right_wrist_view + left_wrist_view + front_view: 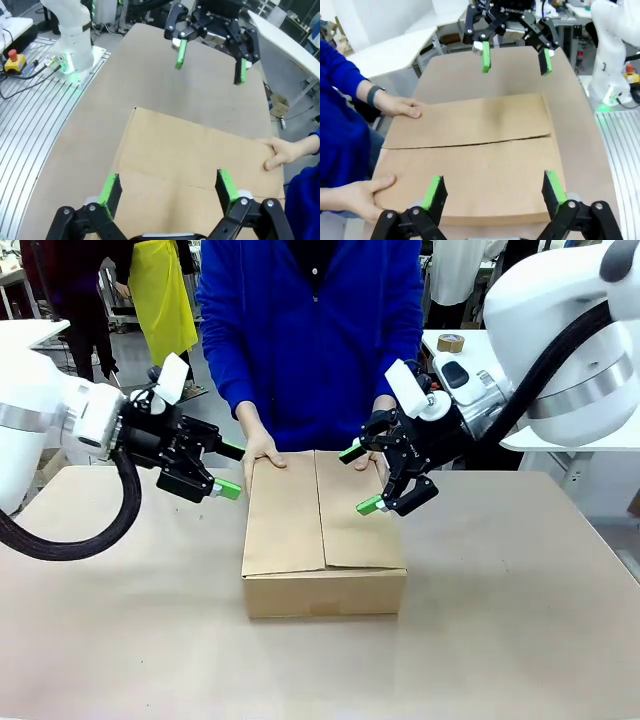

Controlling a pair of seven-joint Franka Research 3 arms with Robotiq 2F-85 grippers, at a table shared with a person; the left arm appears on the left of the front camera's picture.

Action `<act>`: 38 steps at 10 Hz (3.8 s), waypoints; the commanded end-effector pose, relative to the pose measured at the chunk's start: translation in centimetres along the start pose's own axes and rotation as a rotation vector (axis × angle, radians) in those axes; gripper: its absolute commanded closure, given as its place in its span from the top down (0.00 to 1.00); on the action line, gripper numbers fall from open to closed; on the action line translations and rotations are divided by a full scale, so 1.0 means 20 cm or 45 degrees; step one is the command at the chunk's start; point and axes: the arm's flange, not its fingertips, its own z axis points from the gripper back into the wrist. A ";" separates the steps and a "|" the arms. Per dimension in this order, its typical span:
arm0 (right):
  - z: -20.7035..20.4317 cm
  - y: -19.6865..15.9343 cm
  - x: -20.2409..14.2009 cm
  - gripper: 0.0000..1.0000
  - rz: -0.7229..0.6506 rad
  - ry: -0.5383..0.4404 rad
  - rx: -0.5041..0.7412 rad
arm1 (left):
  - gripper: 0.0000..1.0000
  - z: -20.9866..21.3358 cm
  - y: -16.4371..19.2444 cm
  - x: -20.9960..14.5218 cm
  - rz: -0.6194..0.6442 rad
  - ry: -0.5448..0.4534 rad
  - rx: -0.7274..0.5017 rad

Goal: Pack the gift set into the box.
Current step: Press and hold the closed box until the human finishes sealing it.

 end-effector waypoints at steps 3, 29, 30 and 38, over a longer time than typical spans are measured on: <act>-0.23 -0.13 -0.38 1.00 -0.144 -0.220 -0.007 | 1.00 -0.34 0.17 -0.15 -0.338 0.027 -0.011; -0.19 -0.17 -0.79 1.00 -0.364 -0.256 -0.071 | 1.00 -0.58 0.32 -0.42 -0.075 -0.044 -0.202; -0.19 -0.17 -0.79 1.00 -0.364 -0.256 -0.071 | 1.00 -0.58 0.32 -0.42 -0.075 -0.044 -0.202; -0.19 -0.17 -0.79 1.00 -0.364 -0.256 -0.071 | 1.00 -0.58 0.32 -0.42 -0.075 -0.044 -0.202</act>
